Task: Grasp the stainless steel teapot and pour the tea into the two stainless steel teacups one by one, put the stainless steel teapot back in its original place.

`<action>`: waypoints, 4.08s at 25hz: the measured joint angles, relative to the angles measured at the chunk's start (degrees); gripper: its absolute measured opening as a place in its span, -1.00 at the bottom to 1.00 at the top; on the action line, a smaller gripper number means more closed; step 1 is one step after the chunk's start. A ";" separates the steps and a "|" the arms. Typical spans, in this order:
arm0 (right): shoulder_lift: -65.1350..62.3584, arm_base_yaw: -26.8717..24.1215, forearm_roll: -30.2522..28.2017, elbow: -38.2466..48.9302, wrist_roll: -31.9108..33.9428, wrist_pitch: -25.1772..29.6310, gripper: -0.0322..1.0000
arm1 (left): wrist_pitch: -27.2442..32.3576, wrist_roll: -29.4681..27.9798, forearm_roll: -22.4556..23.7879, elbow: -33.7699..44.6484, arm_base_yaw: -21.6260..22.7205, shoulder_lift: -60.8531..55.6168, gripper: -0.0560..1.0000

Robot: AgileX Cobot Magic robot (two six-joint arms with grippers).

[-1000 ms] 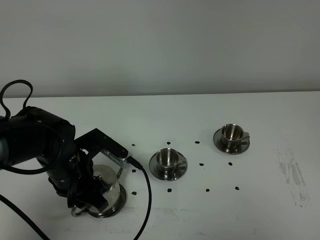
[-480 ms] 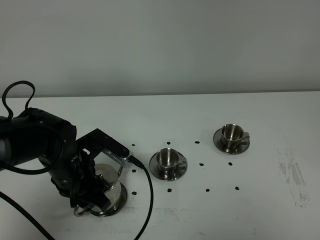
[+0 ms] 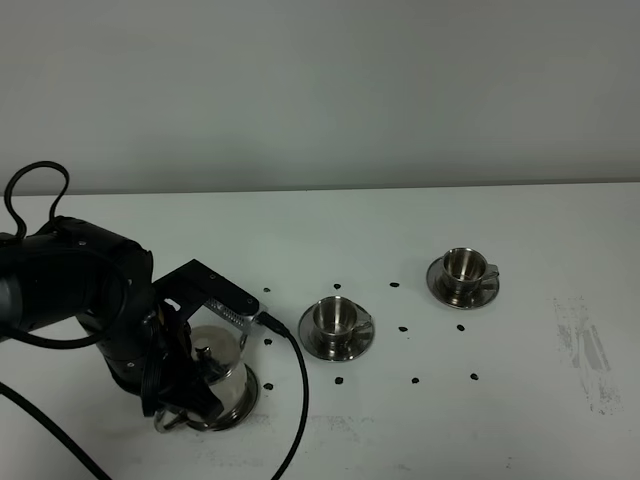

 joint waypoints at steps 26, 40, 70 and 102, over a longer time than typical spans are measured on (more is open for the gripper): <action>0.00 0.00 0.00 0.00 0.00 0.00 -0.49 | 0.92 3.20 2.47 -0.49 0.00 -6.58 -0.44; 0.00 0.00 0.00 0.00 0.00 0.00 -0.49 | 10.14 15.48 2.87 -26.64 0.58 5.23 -0.44; 0.00 0.00 0.00 0.00 0.00 0.00 -0.49 | 19.94 34.28 -3.57 -77.99 -6.55 39.34 -0.44; 0.00 0.00 0.00 0.00 0.00 0.00 -0.49 | 8.29 58.50 5.65 -78.05 -8.33 42.83 -0.44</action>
